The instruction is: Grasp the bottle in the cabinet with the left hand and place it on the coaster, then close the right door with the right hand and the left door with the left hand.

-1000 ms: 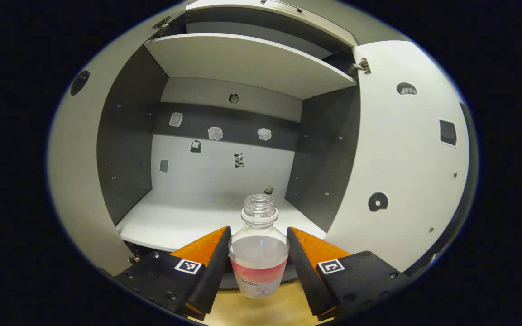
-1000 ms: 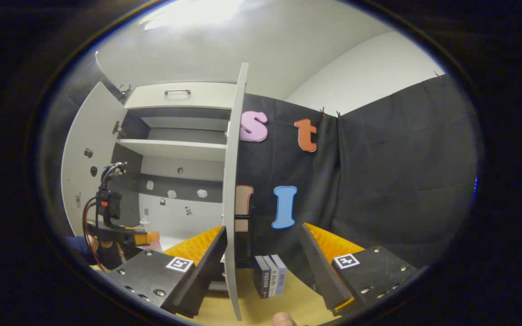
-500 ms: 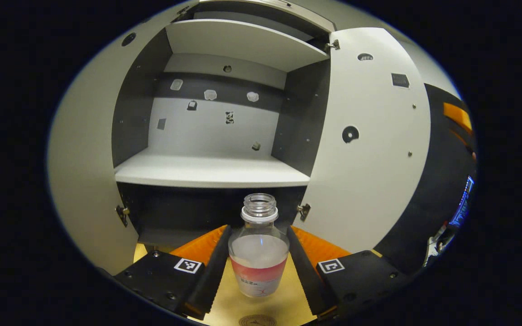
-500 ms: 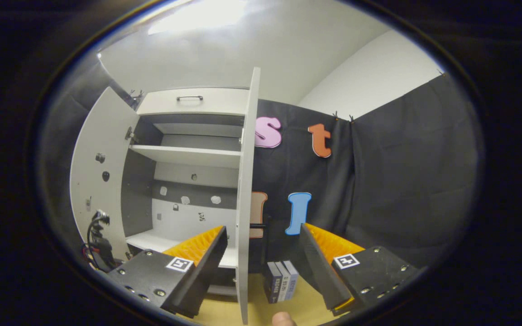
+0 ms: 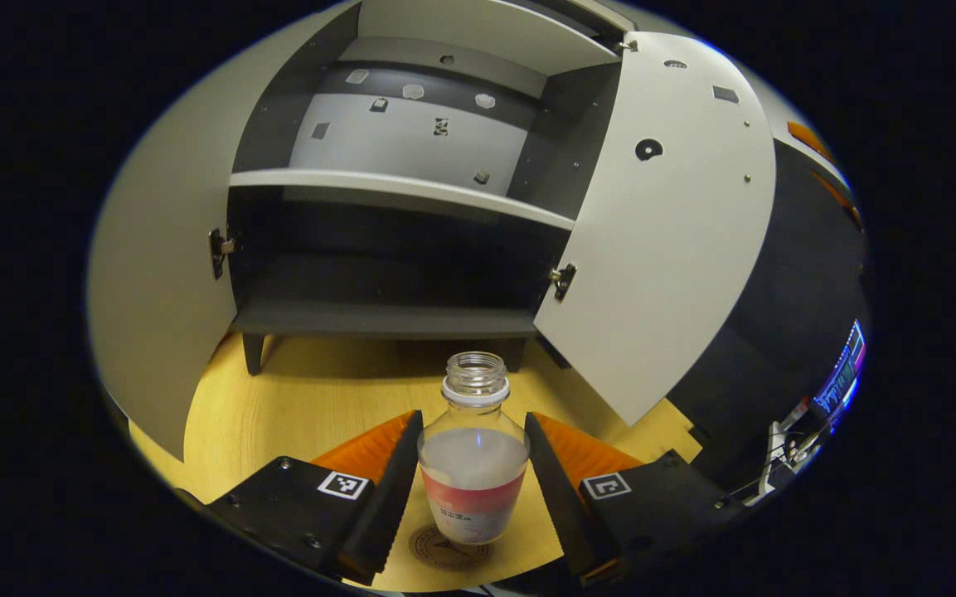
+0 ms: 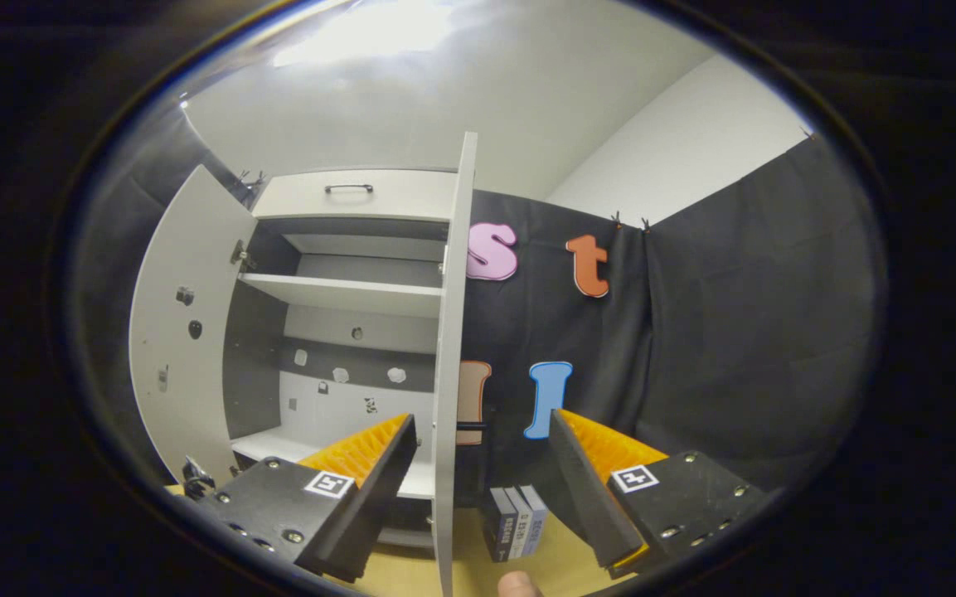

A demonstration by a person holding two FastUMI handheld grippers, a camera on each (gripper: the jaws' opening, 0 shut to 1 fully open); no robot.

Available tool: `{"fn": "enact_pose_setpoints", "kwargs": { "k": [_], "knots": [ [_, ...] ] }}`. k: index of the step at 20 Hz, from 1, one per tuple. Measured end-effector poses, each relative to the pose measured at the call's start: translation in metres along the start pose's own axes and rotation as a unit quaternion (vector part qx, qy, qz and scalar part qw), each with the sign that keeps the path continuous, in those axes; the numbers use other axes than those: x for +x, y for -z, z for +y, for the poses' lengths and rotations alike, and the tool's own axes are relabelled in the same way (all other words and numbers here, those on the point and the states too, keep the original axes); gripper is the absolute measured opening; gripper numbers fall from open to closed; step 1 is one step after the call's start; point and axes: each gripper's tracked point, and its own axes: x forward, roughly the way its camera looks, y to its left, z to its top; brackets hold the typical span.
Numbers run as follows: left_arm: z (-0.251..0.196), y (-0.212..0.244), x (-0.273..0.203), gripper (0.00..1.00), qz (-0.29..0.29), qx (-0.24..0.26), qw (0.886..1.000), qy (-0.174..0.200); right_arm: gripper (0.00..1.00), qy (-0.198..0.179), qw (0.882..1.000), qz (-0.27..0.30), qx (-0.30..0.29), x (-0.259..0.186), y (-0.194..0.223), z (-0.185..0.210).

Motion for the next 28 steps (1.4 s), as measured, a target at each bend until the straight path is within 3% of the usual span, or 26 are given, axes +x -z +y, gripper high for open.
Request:
{"fn": "enact_pose_setpoints", "kwargs": {
  "k": [13, 15, 18, 19, 23, 28],
  "knots": [
    [0.013, 0.056, 0.009, 0.80, 0.014, 0.014, 0.999, -0.031, 0.97, 0.005, 1.000, 0.001, -0.010, 0.001, -0.002, -0.004],
    [0.012, 0.062, 0.007, 0.80, 0.018, 0.016, 0.999, -0.032, 0.93, 0.003, 1.000, 0.001, -0.015, 0.002, -0.002, -0.003],
    [0.008, 0.064, 0.004, 0.80, 0.014, 0.024, 0.999, -0.031, 0.97, 0.001, 1.000, 0.002, -0.022, 0.004, 0.000, -0.002],
    [0.006, 0.064, 0.004, 0.81, 0.011, 0.027, 0.999, -0.030, 0.93, 0.000, 1.000, 0.003, -0.022, 0.004, 0.001, -0.001],
    [0.008, 0.066, -0.004, 0.82, 0.009, 0.027, 0.999, -0.043, 1.00, -0.006, 1.000, 0.004, -0.022, 0.006, 0.002, 0.000],
    [0.006, 0.070, -0.015, 0.82, 0.018, 0.032, 0.998, -0.050, 0.97, -0.014, 1.000, 0.003, -0.020, 0.009, 0.001, 0.003]
  ]
}}
